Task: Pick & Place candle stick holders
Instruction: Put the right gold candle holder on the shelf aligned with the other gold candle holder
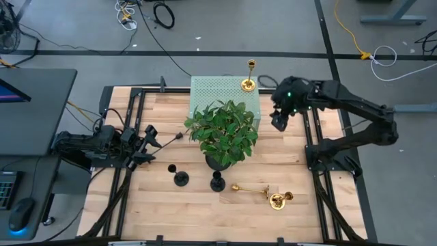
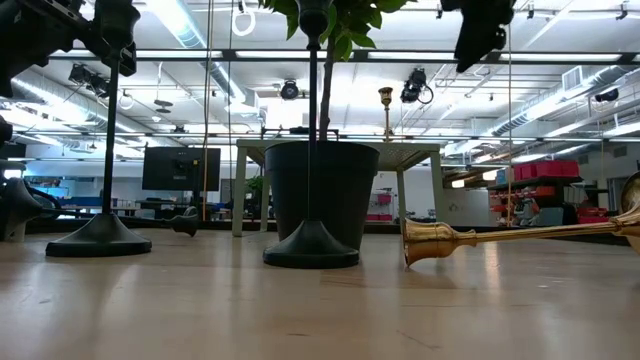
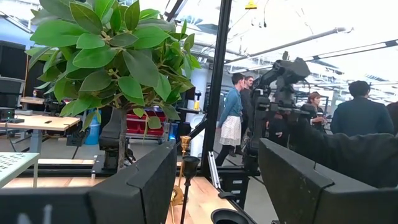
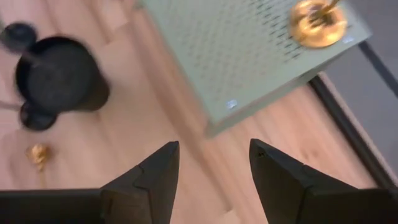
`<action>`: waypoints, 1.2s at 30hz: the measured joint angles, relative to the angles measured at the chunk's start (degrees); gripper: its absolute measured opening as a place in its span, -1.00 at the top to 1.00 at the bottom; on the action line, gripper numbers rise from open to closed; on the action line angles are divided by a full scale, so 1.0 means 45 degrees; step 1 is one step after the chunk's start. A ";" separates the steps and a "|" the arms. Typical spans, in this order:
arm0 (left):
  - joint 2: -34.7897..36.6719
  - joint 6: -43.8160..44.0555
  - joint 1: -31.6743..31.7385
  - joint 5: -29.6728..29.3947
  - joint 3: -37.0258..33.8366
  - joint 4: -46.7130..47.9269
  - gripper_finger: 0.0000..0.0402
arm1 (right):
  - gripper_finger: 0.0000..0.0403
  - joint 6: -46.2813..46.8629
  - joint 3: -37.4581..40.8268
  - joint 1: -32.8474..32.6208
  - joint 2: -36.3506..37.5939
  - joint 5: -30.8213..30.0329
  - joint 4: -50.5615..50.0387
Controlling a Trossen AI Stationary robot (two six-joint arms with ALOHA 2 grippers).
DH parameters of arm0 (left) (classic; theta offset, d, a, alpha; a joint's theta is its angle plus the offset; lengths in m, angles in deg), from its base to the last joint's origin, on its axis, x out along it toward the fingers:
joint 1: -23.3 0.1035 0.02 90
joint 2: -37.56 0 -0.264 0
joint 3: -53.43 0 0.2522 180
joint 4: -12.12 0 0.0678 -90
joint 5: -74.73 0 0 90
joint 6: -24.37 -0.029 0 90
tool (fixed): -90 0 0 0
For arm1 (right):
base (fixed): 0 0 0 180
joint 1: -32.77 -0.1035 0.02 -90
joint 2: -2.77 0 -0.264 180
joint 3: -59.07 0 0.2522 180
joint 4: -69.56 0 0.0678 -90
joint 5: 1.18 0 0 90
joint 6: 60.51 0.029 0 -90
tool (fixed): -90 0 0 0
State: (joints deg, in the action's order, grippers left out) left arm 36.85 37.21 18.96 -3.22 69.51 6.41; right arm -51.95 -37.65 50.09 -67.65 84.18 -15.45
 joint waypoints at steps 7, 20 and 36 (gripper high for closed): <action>-0.0004 -0.0004 -0.0005 0.0001 0.0000 0.0000 -0.13 | 0.04 0.1710 0.0000 -0.2109 0.0016 -0.0402 -0.0866; 0.0000 -0.0002 -0.0003 0.0002 0.0000 0.0000 -0.13 | 0.04 0.5282 0.0671 -0.7014 0.0548 -0.2910 -0.1009; -0.0004 -0.0008 -0.0001 0.0003 0.0000 0.0000 -0.13 | 0.04 0.9017 0.4892 -1.2185 0.2798 -0.5121 0.1748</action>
State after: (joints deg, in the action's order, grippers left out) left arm 36.83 37.18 18.96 -3.20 69.51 6.41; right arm -11.37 -15.63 -4.74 -55.06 61.13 -7.58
